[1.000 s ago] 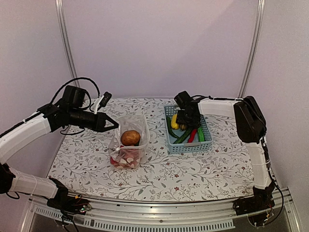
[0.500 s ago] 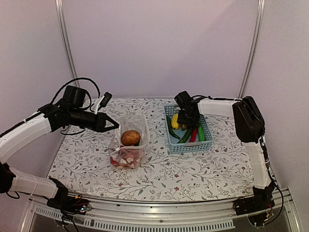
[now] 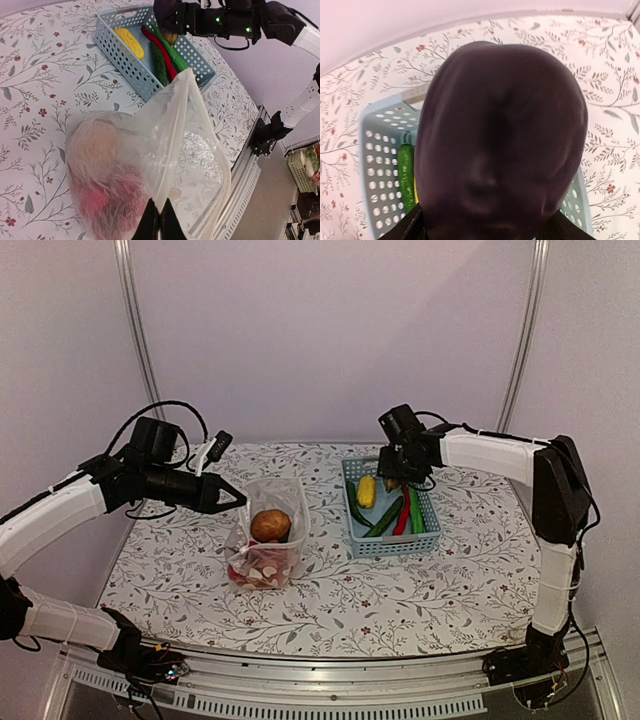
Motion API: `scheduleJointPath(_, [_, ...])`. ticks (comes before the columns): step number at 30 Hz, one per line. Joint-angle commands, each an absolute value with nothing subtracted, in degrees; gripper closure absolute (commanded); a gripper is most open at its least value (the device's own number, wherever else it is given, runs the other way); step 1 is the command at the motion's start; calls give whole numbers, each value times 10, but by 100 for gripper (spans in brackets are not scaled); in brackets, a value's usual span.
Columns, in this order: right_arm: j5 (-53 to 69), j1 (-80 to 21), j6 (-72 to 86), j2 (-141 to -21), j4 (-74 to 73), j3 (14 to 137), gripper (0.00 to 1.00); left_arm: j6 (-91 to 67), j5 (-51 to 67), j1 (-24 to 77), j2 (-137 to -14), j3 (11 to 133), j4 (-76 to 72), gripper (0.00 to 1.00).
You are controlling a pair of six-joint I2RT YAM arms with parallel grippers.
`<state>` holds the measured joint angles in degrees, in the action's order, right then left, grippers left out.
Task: Place the food in the zip-top bag and seal the zipper
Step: Pick up the fake vegetable from the bin, then place the fake vegetable in the zipper food storage bag.
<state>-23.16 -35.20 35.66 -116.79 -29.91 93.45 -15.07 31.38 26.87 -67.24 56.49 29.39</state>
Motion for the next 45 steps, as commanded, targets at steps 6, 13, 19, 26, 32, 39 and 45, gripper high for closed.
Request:
scheduleJointPath(6, [-183, -417, 235, -1004, -277, 888, 35, -150, 334, 274, -664, 556, 278, 100])
scheduleJointPath(13, [-66, -487, 177, -917, -257, 855, 35, -142, 348, 290, -663, 556, 276, 100])
scheduleJointPath(19, [-8, -560, 145, -870, -210, 825, 35, -136, 365, 301, -668, 559, 275, 100])
scheduleJointPath(26, [-35, -635, 125, -913, -130, 827, 34, -136, 361, 303, -669, 559, 276, 100])
scheduleJointPath(32, [-77, -673, 88, -1001, -112, 873, 35, -135, 359, 303, -665, 558, 276, 100])
scheduleJointPath(39, [-117, -689, 69, -1037, -94, 860, 36, -135, 357, 303, -662, 557, 277, 100])
scheduleJointPath(45, [-139, -694, 92, -1046, -94, 837, 36, -135, 354, 303, -660, 557, 276, 100])
